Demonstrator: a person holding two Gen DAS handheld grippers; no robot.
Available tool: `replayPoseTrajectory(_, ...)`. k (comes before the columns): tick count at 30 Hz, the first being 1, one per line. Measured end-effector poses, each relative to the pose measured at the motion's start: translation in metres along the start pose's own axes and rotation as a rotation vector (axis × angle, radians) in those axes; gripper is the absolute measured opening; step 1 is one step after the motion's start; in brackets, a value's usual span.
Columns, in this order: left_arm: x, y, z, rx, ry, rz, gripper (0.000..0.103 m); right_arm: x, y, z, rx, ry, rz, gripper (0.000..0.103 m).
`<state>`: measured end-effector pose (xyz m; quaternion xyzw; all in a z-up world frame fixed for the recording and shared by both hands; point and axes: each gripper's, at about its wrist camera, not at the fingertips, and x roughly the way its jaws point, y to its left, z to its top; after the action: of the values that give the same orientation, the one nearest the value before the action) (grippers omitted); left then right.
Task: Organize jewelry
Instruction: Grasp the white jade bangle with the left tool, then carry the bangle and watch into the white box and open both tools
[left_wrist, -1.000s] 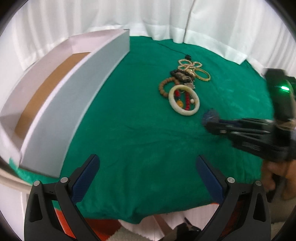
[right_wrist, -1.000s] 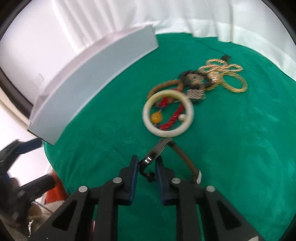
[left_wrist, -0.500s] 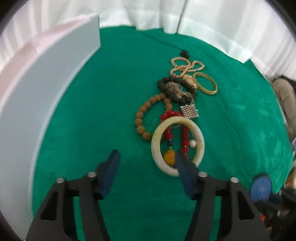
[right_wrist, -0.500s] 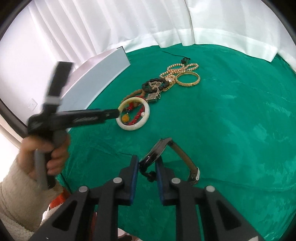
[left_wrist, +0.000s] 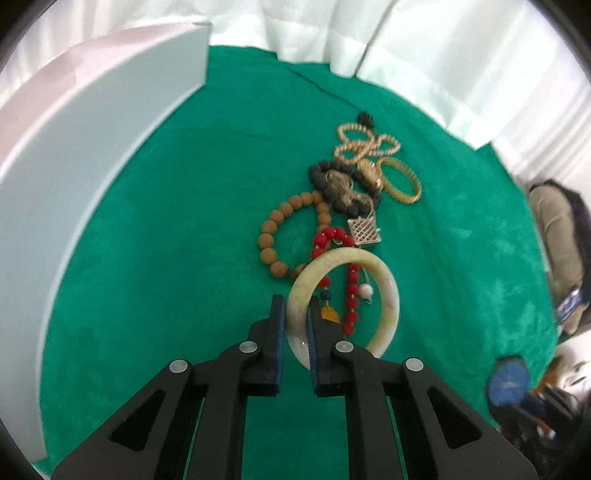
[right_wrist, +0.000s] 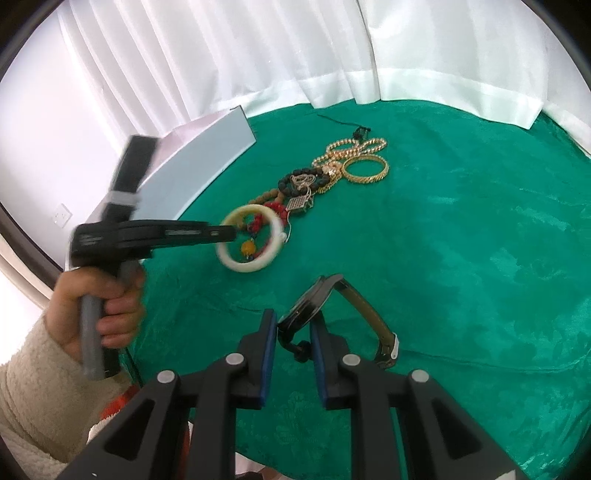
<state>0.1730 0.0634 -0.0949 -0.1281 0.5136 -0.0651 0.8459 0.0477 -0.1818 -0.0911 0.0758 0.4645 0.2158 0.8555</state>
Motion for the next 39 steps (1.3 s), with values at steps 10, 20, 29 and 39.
replayPoseTrajectory(10, -0.124, 0.057, 0.002, -0.098, -0.134, -0.042, 0.009, 0.012, 0.059, 0.049, -0.123, 0.008, 0.062, 0.019)
replayPoseTrajectory(20, -0.195, 0.189, 0.023, -0.247, -0.253, 0.224, 0.009, 0.060, 0.234, 0.150, -0.432, -0.059, 0.253, 0.019)
replayPoseTrajectory(29, -0.135, 0.276, 0.015, -0.377, -0.110, 0.327, 0.010, 0.194, 0.317, 0.180, -0.472, 0.122, 0.295, 0.019)
replayPoseTrajectory(39, -0.129, 0.279, -0.001, -0.380, -0.091, 0.387, 0.033, 0.241, 0.323, 0.165, -0.490, 0.161, 0.205, 0.051)
